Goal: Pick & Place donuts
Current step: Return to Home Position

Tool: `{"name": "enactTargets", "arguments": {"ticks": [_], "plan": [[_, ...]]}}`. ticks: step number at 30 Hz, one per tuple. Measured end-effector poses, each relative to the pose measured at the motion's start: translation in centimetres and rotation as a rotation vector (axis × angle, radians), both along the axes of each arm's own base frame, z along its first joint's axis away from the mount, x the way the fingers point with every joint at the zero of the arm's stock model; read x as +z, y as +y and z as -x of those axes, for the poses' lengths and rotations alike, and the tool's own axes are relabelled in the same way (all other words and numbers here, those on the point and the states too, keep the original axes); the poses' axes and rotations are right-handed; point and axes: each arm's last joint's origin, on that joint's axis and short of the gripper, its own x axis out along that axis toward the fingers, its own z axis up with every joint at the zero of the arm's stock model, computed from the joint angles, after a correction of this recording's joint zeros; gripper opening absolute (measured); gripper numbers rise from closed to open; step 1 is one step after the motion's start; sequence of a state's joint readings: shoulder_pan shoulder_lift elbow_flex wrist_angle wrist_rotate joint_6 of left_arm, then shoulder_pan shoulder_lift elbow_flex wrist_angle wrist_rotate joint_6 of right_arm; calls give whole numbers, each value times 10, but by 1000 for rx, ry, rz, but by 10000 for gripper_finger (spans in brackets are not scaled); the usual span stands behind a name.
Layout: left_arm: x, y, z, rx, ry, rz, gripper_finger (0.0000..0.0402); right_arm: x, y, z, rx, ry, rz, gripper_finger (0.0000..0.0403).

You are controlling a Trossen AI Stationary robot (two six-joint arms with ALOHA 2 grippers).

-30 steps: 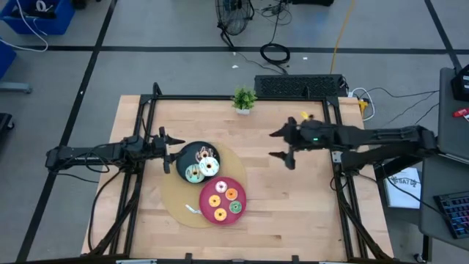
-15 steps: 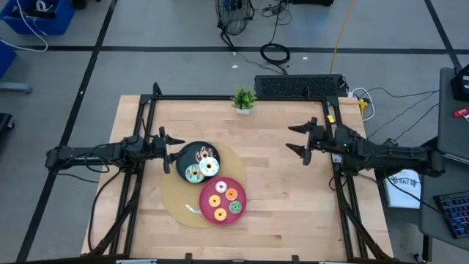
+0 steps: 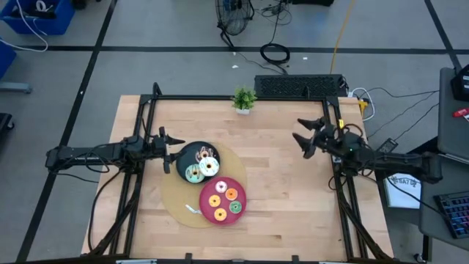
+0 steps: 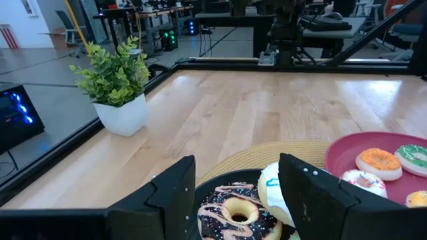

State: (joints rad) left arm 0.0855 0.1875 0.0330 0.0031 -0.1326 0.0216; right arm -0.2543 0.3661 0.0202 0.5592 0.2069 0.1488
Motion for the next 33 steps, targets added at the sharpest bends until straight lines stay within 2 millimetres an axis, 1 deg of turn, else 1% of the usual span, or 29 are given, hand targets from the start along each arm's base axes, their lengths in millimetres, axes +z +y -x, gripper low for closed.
{"name": "enactTargets", "arguments": {"ticks": [8,15,19,22,28,33], "plan": [[0,0,0,0,0,0,214,7,2,8,-12,-33,76,327],[0,0,0,0,0,0,214,-7,7,13,91,125,63,327],[0,0,0,0,0,0,214,-7,9,19,125,114,47,329],[0,0,0,0,0,0,214,-12,9,21,126,136,36,328],[0,0,0,0,0,0,214,-14,10,20,135,150,35,329],[0,0,0,0,-1,0,214,-14,13,20,246,149,52,327]]}}
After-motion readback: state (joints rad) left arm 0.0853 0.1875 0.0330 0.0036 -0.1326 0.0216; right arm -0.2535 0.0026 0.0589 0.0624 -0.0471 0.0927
